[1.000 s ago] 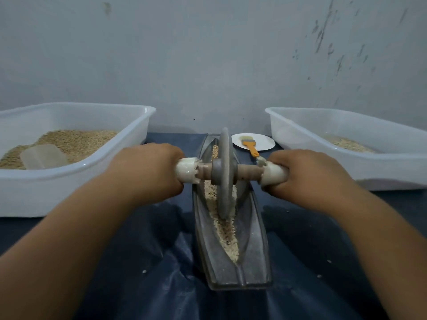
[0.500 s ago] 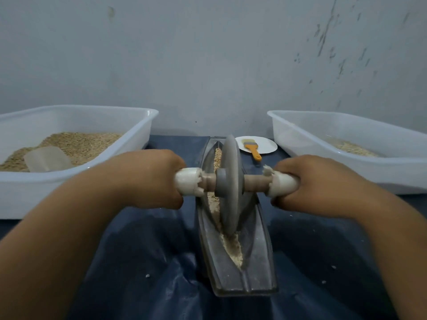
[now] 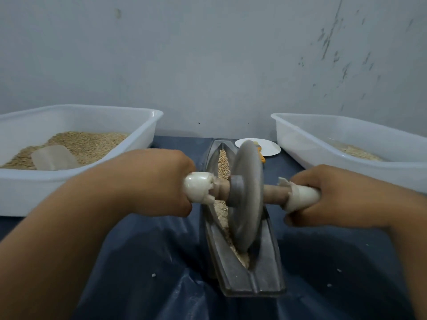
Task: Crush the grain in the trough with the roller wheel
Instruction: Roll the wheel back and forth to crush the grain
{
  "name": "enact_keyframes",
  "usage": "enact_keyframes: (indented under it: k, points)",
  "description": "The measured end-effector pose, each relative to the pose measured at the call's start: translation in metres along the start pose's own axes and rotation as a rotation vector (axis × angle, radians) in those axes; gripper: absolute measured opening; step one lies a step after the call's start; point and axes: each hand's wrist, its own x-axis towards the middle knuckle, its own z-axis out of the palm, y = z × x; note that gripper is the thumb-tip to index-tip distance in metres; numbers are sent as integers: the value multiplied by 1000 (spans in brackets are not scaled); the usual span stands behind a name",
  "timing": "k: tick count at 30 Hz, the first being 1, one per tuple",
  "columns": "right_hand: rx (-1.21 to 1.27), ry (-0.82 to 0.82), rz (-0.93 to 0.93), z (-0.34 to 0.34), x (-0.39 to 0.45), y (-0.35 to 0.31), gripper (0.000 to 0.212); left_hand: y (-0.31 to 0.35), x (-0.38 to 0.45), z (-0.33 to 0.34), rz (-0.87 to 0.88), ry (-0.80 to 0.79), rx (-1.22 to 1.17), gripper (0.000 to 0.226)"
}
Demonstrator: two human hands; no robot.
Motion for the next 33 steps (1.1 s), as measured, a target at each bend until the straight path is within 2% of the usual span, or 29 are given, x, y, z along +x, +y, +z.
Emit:
enact_keyframes:
  k: [2,3,6,8,9,11,13,15,18,21,22,24,27,29,31,33]
  points:
    - [41,-63,11,-1,-4,-1,45,3,-2,1,17,95,78,18]
    - [39,-33,17,1,-1,-1,42,4,0,2,12,137,99,18]
    - [-76,215,9,15,16,-4,23,5,11,11,-49,145,50,17]
    - [-168,333,-21,19,20,-9,22,3,16,13,-83,93,7,16]
    - [-184,314,-27,18,19,-8,23,2,15,12,-74,65,-7,17]
    - [-110,152,-15,9,11,-3,28,2,10,7,-27,37,-13,18]
    - [-20,-3,-5,0,-1,-1,42,2,2,2,8,55,13,17]
    - [2,-25,-6,-1,-5,-2,48,1,-1,2,16,86,33,19]
    - [-32,160,-12,11,10,-4,26,2,9,10,-29,114,16,17]
    - [-167,329,-19,19,20,-8,22,1,16,14,-59,97,-8,19]
    - [-171,308,-23,17,19,-8,22,0,15,13,-54,59,-20,18]
    - [-108,163,-28,8,9,-3,27,-2,9,7,-33,-1,-45,18]
    - [14,-16,-16,-1,-5,-2,43,-1,2,3,12,58,-14,26]
    - [6,55,-20,5,2,-2,32,1,6,8,-9,133,-4,22]
    - [-72,221,-5,14,15,-6,21,3,13,14,-61,166,2,19]
    - [-151,310,-11,18,21,-8,21,2,17,16,-85,149,3,18]
